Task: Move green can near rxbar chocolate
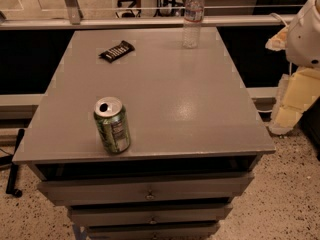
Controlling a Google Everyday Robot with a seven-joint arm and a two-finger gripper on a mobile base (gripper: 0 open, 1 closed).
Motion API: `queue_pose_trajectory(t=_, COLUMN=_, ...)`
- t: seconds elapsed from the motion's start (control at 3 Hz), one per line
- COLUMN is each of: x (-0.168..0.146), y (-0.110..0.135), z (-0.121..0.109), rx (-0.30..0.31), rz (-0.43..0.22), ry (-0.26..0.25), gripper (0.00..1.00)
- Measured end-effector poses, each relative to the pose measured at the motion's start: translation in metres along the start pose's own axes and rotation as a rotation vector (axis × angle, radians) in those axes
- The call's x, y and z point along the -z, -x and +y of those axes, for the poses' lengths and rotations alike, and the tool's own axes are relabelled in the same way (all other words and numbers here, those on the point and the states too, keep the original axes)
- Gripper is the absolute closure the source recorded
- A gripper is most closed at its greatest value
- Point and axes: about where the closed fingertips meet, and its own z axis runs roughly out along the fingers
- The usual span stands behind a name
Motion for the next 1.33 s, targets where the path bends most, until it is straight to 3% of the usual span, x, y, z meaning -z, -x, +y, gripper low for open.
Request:
queue_pose_trajectory(t=0.33, x=0.0, y=0.0, z=0.0, rx=0.0, rz=0.0, ry=0.0, gripper=0.0)
queue_pose_trajectory(t=0.67, x=-0.015, y=0.01, z=0.004, rx=-0.011, rz=-0.078, ry=0.02, gripper=0.0)
queue_pose_trajectory(t=1.0, x=-0.065, y=0.05, z=0.009, rx=-0.007, rz=-0.305, ry=0.089, gripper=0.0)
queue_pose_trajectory(t=1.33, x=-0.09, y=0.093, z=0.013, rx=-0.003, rz=-0.499, ry=0.143, gripper=0.0)
